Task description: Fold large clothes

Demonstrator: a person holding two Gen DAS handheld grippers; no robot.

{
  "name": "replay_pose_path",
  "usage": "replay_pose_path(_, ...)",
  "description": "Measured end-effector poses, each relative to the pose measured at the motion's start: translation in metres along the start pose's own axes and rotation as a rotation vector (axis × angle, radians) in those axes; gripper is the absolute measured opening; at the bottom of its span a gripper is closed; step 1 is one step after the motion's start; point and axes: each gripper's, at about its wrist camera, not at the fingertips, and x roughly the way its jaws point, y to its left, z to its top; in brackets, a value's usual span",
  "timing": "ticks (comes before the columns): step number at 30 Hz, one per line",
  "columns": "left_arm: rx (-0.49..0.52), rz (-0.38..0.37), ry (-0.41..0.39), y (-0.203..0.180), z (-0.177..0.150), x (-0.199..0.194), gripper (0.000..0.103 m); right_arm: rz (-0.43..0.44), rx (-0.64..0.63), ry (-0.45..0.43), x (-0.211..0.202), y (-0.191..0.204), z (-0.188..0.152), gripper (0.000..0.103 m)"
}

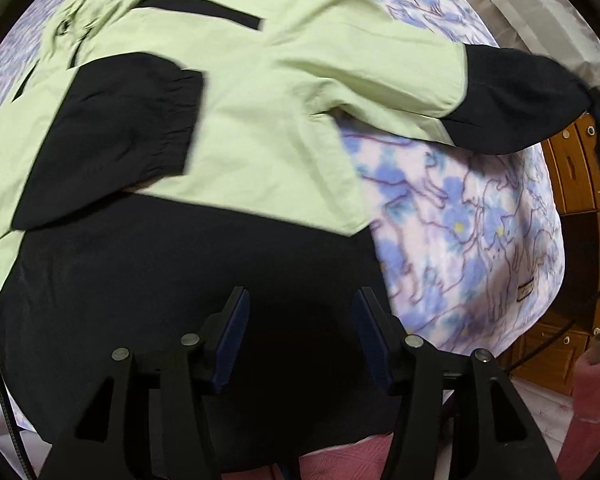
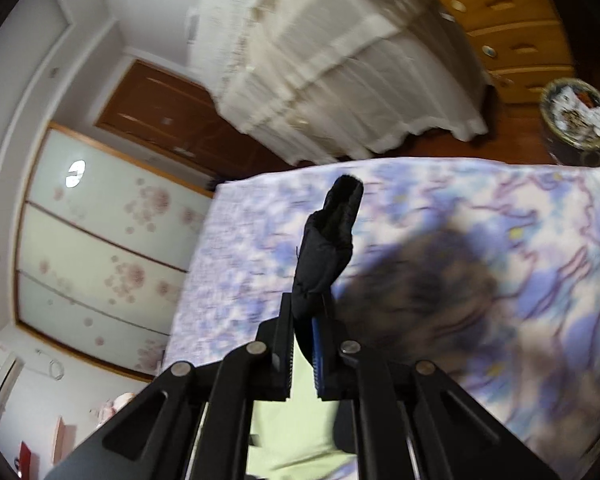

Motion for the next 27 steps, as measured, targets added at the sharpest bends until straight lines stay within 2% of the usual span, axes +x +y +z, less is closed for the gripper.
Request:
replay_pose_path(4, 0.013, -0.036, -0.033, 0.044, -0.014, -0.02, 0.055, 0.059, -0.033, -0.011, -0.014, 0.053, -0.029, 0.007)
replay_pose_path(9, 0.04, -0.013, -0.076, 0.103, -0.021, -0.044, 0.056, 0.191, -0.078, -0.027, -0.025, 0.118, -0.077, 0.007)
replay_pose_path(13, -0.009, -0.013, -0.123, 0.163, -0.02, -0.065, 0.059, 0.295, -0.121, 0.002, -0.018, 0.164, -0.124, 0.007)
replay_pose_path(17, -0.098, -0.034, -0.159, 0.217, -0.018, -0.08, 0.063, 0.334, -0.191, 0.049, -0.001, 0.2, -0.173, 0.007)
replay_pose_path(19, -0.147, -0.091, -0.166, 0.237, -0.019, -0.085, 0.063, 0.318, -0.237, 0.091, 0.01, 0.216, -0.2, 0.007)
replay_pose_path(21, -0.187, -0.138, -0.186, 0.255, -0.021, -0.091, 0.064, 0.258, -0.301, 0.136, 0.026, 0.227, -0.233, 0.007)
replay_pose_path(27, -0.264, -0.144, -0.229, 0.289, -0.027, -0.088, 0.066, 0.075, -0.454, 0.36, 0.086, 0.219, -0.338, 0.007)
